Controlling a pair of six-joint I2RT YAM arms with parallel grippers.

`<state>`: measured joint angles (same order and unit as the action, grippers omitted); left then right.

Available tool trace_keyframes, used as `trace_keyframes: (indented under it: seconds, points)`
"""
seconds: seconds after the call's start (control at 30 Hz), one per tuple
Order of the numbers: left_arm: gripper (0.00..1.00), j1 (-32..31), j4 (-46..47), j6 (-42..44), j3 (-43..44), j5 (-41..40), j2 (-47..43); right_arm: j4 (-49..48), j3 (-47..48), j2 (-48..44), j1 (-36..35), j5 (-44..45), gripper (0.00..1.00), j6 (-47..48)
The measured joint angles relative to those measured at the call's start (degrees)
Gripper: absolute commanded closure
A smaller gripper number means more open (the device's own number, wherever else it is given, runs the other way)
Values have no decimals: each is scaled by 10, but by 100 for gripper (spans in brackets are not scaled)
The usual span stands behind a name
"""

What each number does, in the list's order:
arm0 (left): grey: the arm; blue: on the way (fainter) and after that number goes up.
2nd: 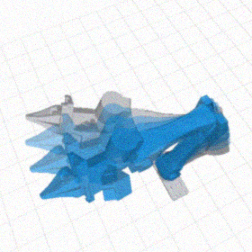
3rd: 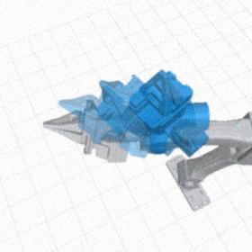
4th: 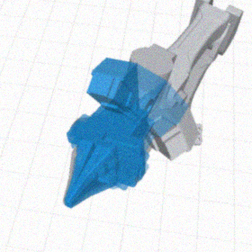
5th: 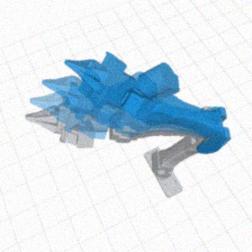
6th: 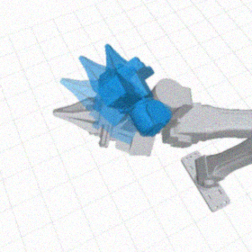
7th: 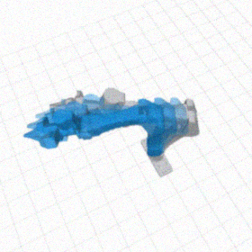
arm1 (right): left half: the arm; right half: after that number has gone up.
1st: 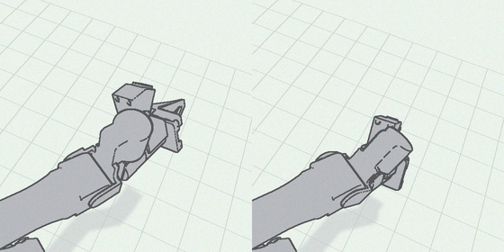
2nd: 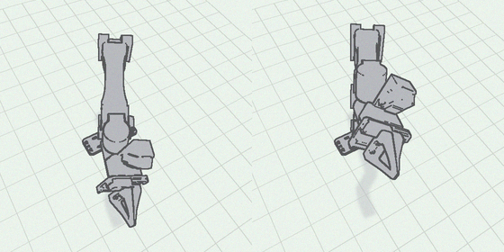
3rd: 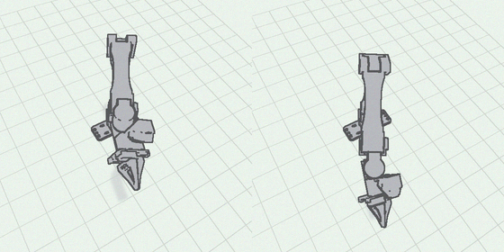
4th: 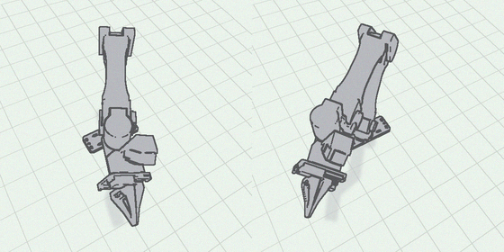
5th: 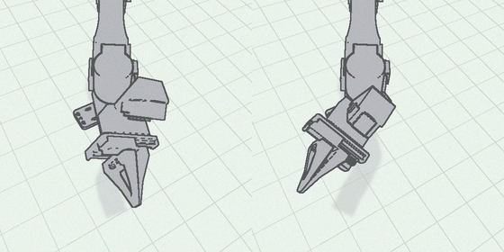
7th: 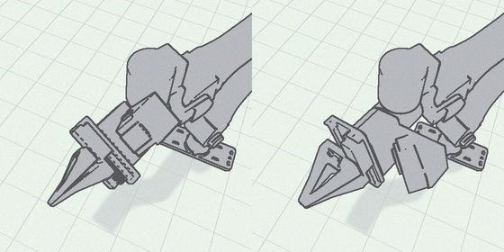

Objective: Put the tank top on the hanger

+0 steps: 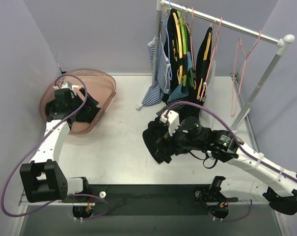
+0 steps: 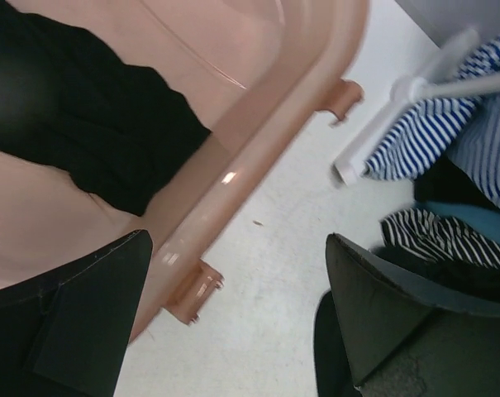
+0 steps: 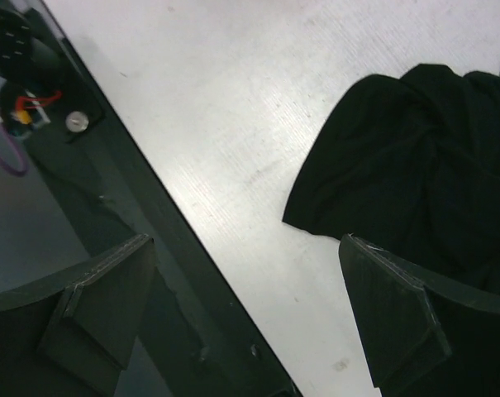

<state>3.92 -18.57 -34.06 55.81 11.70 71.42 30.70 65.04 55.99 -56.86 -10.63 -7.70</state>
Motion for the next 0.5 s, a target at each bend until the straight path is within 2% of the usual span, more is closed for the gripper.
trace_keyframes:
  seconds: [0.13, 0.17, 0.33, 0.43, 0.5]
  points:
    - [6, 3, -24, -10, 50, -74, 66, -27, -38, 30, -10, 43, 0, 1]
    - [13, 3, -29, -13, 66, -95, 82, -33, -48, 31, -10, 49, 0, 0]
    - [21, 3, -73, -26, 149, -198, 156, -60, -68, 31, -10, 65, 0, -6]
    - [31, 3, -109, -42, 194, -254, 205, -80, -82, 30, -10, 71, 0, -13]
    - [32, 3, -128, -48, 216, -276, 239, -85, -93, 28, -10, 73, 0, -18]
